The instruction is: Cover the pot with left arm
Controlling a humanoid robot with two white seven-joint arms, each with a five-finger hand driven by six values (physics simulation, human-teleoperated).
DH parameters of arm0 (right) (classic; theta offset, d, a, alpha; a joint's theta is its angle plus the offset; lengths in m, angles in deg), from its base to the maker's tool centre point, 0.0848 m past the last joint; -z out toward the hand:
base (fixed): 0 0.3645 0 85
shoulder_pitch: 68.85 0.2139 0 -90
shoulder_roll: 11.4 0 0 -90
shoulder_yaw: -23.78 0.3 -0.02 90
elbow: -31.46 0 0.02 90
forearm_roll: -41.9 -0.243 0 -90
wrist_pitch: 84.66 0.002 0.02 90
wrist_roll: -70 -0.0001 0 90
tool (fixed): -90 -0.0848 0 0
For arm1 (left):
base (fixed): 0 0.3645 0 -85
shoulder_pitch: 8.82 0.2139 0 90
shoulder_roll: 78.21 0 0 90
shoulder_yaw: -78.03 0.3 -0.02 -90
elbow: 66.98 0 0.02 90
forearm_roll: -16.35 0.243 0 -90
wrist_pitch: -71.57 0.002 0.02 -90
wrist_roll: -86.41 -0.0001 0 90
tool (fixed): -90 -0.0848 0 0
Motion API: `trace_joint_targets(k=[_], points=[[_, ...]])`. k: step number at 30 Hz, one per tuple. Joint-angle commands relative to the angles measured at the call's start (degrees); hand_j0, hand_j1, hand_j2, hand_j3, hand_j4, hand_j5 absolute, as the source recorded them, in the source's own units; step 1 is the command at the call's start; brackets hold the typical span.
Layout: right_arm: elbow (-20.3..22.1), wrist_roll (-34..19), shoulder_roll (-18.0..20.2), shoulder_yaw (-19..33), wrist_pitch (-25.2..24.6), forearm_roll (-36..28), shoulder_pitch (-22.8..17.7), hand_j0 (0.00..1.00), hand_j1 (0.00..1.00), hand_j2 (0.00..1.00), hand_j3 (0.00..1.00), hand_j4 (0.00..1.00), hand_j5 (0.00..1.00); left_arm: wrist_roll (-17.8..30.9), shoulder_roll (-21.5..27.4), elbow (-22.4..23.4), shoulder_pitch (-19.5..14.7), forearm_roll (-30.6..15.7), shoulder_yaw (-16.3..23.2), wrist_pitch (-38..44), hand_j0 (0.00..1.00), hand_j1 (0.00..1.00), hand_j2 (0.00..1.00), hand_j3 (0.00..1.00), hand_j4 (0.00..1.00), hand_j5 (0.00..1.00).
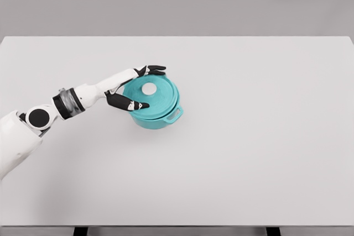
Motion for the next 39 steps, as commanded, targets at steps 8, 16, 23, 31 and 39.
trace_joint_targets(k=[8,16,23,31,39], points=[[0.00,-0.02,0.00,0.01,0.03,0.02,0.00,1.00,1.00,1.00,1.00,1.00,1.00,0.10,-0.07,-0.28,-0.09,-0.46,-0.67,0.03,1.00,1.00,1.00,1.00,1.00,1.00],[0.00,-0.02,0.00,0.01,0.03,0.02,0.00,1.00,1.00,1.00,1.00,1.00,1.00,0.01,-0.07,-1.51,-0.09,-0.63,-1.03,0.03,1.00,1.00,1.00,1.00,1.00,1.00],[0.00,-0.02,0.00,0.01,0.03,0.11,0.00,1.00,1.00,1.00,1.00,1.00,1.00,0.01,0.11,-2.74,0.09,-0.72,-2.17,0.03,1.00,1.00,1.00,1.00,1.00,1.00],[0.00,-0.02,0.00,0.01,0.03,0.02,0.00,1.00,1.00,1.00,1.00,1.00,1.00,0.36,7.74,-12.23,0.26,-6.43,-3.22,0.03,1.00,1.00,1.00,1.00,1.00,1.00],[0.00,-0.02,0.00,0.01,0.03,0.02,0.00,1.00,1.00,1.00,1.00,1.00,1.00,0.80,23.49,-14.26,7.11,-6.96,-7.44,0.03,1.00,1.00,1.00,1.00,1.00,1.00]])
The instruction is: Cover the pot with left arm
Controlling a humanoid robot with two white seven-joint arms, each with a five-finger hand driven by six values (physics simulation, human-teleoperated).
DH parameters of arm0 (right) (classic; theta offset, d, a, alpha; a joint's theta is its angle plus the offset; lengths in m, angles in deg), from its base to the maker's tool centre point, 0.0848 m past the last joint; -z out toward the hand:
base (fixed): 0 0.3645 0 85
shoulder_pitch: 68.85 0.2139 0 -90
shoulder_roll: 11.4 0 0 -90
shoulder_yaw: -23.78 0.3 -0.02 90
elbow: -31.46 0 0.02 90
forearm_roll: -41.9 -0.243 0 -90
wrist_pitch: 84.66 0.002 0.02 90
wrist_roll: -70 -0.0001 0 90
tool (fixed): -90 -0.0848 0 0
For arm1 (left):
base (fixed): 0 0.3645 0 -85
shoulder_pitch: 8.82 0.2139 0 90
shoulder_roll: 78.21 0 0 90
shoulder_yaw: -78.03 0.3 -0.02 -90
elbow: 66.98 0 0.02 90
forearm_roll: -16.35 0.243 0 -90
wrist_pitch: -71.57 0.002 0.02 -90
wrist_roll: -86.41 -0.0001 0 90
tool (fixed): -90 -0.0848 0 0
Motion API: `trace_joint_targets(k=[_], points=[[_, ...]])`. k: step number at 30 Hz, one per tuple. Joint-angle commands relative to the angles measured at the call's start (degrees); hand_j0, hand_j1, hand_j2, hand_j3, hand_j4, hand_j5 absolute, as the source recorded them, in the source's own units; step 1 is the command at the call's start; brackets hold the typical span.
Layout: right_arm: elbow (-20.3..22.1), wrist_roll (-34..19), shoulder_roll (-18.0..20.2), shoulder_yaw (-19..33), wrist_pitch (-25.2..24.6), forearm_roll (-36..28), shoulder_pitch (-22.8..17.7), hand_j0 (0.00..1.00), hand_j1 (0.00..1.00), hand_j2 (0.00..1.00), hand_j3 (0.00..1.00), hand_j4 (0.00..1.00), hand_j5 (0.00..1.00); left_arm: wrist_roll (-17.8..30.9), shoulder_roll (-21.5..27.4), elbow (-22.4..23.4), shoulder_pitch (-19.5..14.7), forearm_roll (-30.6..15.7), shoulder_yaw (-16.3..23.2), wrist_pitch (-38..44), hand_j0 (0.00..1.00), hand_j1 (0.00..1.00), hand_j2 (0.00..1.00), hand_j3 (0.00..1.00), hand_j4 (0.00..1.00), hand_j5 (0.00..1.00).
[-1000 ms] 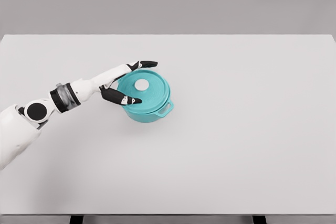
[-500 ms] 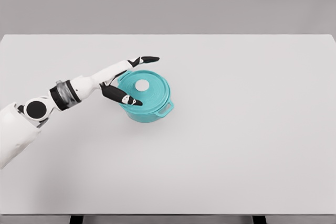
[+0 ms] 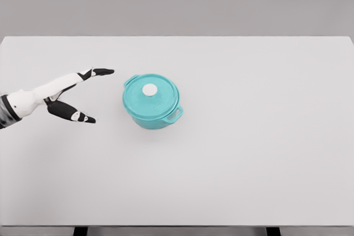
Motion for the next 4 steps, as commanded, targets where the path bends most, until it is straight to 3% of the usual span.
trace_joint_targets(k=[1,4], points=[[0.00,-0.02,0.00,0.01,0.03,0.03,0.00,1.00,1.00,1.00,1.00,1.00,1.00,0.01,2.73,-0.04,0.79,-0.74,-3.72,0.11,1.00,1.00,1.00,1.00,1.00,1.00],[0.00,-0.02,0.00,0.01,0.03,0.12,0.00,1.00,1.00,1.00,1.00,1.00,1.00,0.10,3.52,3.91,2.20,-0.47,-4.69,0.11,1.00,1.00,1.00,1.00,1.00,1.00]])
